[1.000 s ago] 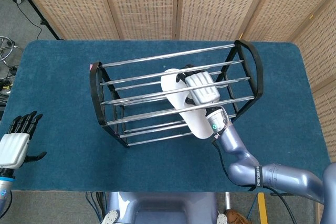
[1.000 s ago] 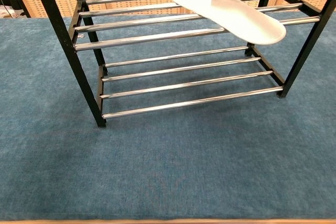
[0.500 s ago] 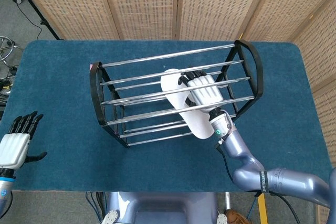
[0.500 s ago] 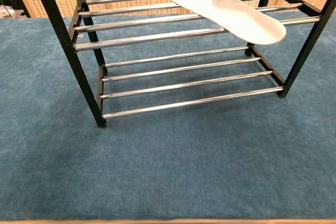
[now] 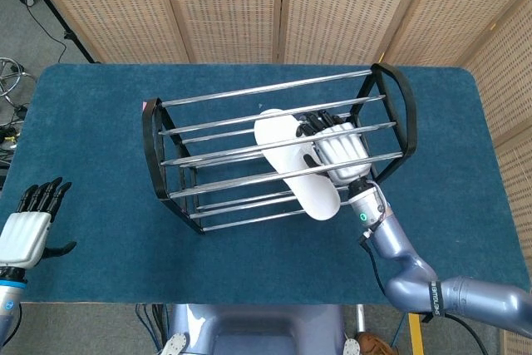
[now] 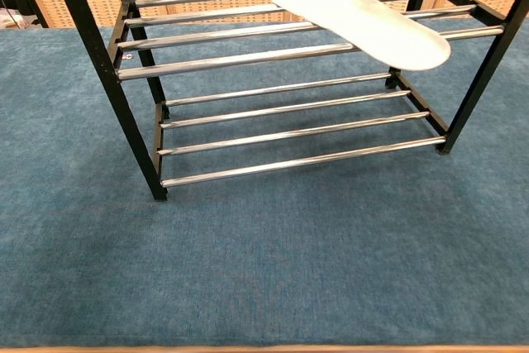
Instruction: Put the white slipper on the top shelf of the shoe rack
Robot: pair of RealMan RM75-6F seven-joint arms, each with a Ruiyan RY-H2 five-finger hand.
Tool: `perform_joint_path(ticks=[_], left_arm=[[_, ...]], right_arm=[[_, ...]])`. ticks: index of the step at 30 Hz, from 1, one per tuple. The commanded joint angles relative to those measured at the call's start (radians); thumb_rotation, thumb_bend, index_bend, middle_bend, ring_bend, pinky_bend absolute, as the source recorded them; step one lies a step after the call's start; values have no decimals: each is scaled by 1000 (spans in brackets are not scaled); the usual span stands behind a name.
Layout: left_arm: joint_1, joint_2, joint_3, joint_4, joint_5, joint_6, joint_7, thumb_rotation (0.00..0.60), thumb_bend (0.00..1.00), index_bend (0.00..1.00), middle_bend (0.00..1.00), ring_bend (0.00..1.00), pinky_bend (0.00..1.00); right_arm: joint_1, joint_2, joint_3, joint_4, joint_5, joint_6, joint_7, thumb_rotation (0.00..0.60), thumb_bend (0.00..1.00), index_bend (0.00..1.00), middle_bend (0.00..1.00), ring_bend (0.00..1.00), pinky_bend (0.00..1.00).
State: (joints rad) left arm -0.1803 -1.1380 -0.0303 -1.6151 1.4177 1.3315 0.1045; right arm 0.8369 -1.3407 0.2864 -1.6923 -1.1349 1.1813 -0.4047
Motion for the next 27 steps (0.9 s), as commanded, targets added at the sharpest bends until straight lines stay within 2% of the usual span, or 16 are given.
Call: perform_joint_path(ticks=[1, 16, 27], left_arm=[[0, -3, 1, 0, -1, -1, 6, 600, 0, 0, 0, 0, 0], [1, -8, 4, -5, 0, 2, 21, 600, 0, 0, 0, 0, 0], [2, -6, 5, -11, 4, 5, 23, 600, 0, 0, 0, 0, 0]], right_arm=[[-18, 15, -10, -8, -20, 11, 14, 600, 362, 367, 254, 172, 354], [-97, 69, -51, -17, -110, 45, 73, 600, 363, 361, 249, 164, 354], [-174, 121, -115, -43, -227, 88, 105, 600, 363, 359, 249, 164, 354]])
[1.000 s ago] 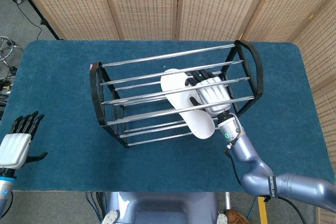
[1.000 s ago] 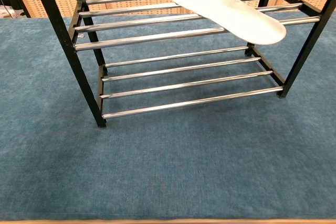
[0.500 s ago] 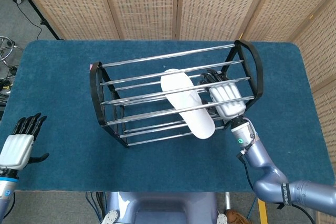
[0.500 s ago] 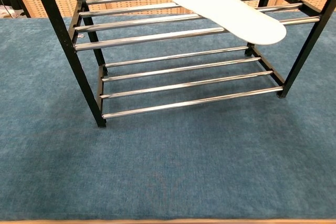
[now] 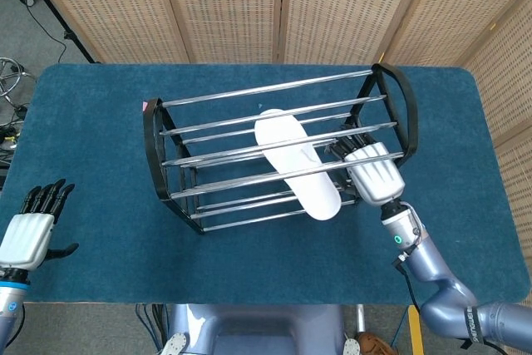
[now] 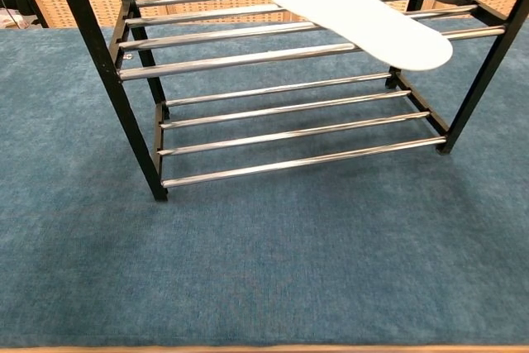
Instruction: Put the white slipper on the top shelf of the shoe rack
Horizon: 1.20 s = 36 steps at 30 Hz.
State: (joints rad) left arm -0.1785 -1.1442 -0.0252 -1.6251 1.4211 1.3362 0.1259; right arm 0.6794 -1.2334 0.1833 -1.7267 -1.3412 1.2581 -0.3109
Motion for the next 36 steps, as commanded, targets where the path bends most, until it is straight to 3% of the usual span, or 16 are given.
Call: perform_joint_path(ticks=[1, 10, 28, 36], left_arm=[[0, 0, 0, -1, 1, 1, 2, 600, 0, 0, 0, 0, 0], [2, 0, 3, -5, 7, 7, 8, 600, 0, 0, 0, 0, 0], [4, 4, 0, -8, 8, 12, 2, 600, 0, 0, 0, 0, 0], [5, 1, 3, -11, 11, 13, 11, 600, 0, 0, 0, 0, 0]], right_arm=[[-20, 17, -15, -10, -27, 14, 13, 600, 363, 359, 248, 164, 354], [-78, 70, -61, -30, -148, 62, 63, 600, 362, 361, 249, 164, 354], [-168, 120, -113, -40, -287, 120, 141, 600, 363, 359, 248, 164, 354], [-217, 151, -175, 55, -461, 215, 261, 600, 363, 371, 253, 164, 354]])
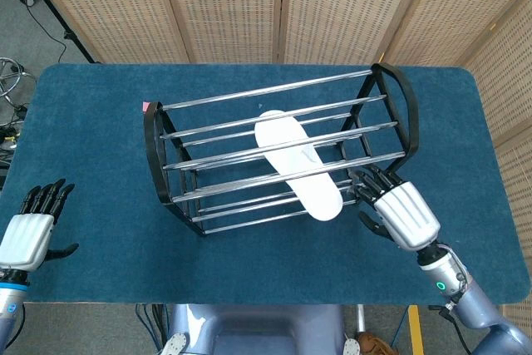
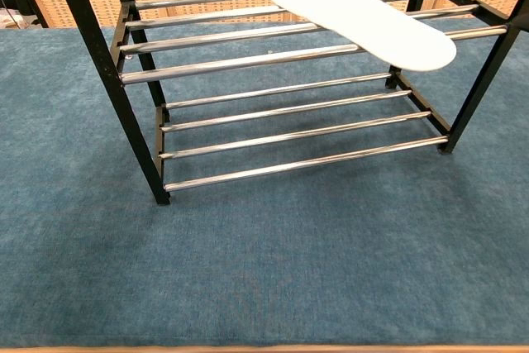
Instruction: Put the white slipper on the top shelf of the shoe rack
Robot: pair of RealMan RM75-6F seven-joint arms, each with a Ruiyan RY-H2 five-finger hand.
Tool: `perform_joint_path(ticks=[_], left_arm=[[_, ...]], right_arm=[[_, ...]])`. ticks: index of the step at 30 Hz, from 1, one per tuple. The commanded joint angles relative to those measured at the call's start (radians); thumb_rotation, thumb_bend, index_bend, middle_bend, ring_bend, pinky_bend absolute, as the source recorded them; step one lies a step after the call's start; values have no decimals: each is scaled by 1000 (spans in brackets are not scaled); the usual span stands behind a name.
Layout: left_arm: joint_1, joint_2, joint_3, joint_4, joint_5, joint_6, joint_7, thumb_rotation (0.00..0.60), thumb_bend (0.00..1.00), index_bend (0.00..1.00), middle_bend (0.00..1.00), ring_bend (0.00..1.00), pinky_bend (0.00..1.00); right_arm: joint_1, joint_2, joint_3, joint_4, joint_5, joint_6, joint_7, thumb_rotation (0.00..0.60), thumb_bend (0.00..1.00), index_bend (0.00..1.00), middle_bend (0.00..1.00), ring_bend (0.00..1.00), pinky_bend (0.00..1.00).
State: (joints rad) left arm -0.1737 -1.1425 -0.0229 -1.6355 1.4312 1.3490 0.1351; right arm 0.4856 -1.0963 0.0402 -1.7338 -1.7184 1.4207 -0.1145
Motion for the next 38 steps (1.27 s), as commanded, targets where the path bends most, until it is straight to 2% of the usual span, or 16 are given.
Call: perform_joint_path(ticks=[1, 4, 9, 12, 18, 19, 20, 21, 22, 24, 26, 29, 35, 38], left_arm=[[1, -1, 1, -1, 2, 1, 2, 600, 0, 0, 0, 0, 0], [3, 1, 1, -5, 5, 6, 2, 600, 0, 0, 0, 0, 0], [5, 5, 3, -12, 14, 14, 3, 600, 0, 0, 0, 0, 0], [7, 8, 4, -18, 18, 18, 3, 600, 0, 0, 0, 0, 0], [14, 21, 6, -41, 31, 37, 6, 600, 0, 0, 0, 0, 0], [15, 23, 6, -44, 33, 40, 7, 600, 0, 0, 0, 0, 0], [17, 28, 7, -50, 37, 45, 8, 600, 0, 0, 0, 0, 0], [19, 31, 7, -54, 39, 48, 9, 600, 0, 0, 0, 0, 0], [20, 35, 9, -60, 41, 51, 10, 600, 0, 0, 0, 0, 0], [27, 52, 13, -83, 44, 57, 22, 600, 0, 0, 0, 0, 0], [30, 63, 15, -98, 50, 65, 29, 600, 0, 0, 0, 0, 0], [38, 79, 15, -120, 70, 90, 29, 600, 0, 0, 0, 0, 0], [56, 108, 21, -151, 112, 135, 11, 600, 0, 0, 0, 0, 0], [62, 125, 27, -169, 125, 142, -16, 600, 0, 0, 0, 0, 0]], right_arm=[[-25, 14, -35, 76, -100, 63, 77, 600, 363, 374, 255, 164, 354], [-46, 9, -57, 179, -187, 138, 123, 600, 363, 388, 267, 165, 353], [-112, -22, -89, 372, -246, 262, 166, 600, 363, 400, 273, 164, 347], [-153, -25, -104, 433, -243, 310, 183, 600, 362, 393, 269, 163, 347], [-245, -16, -128, 482, -218, 397, 191, 600, 358, 338, 225, 153, 335], [-260, -15, -131, 486, -212, 407, 190, 600, 318, 312, 198, 133, 318], [-282, -13, -137, 489, -198, 417, 189, 600, 212, 253, 137, 87, 271], [-297, -10, -141, 487, -186, 419, 189, 600, 103, 166, 71, 39, 199], [-315, -4, -149, 480, -168, 414, 191, 600, 36, 108, 36, 15, 143], [-360, 29, -179, 423, -111, 377, 217, 600, 0, 5, 0, 0, 21], [-380, 63, -196, 361, -71, 347, 245, 600, 0, 0, 0, 0, 0], [-405, 103, -190, 265, -8, 333, 273, 600, 0, 0, 0, 0, 0], [-437, 130, -156, 94, 75, 325, 197, 600, 0, 0, 0, 0, 0], [-437, 134, -153, 27, 80, 302, 206, 600, 0, 0, 0, 0, 0]])
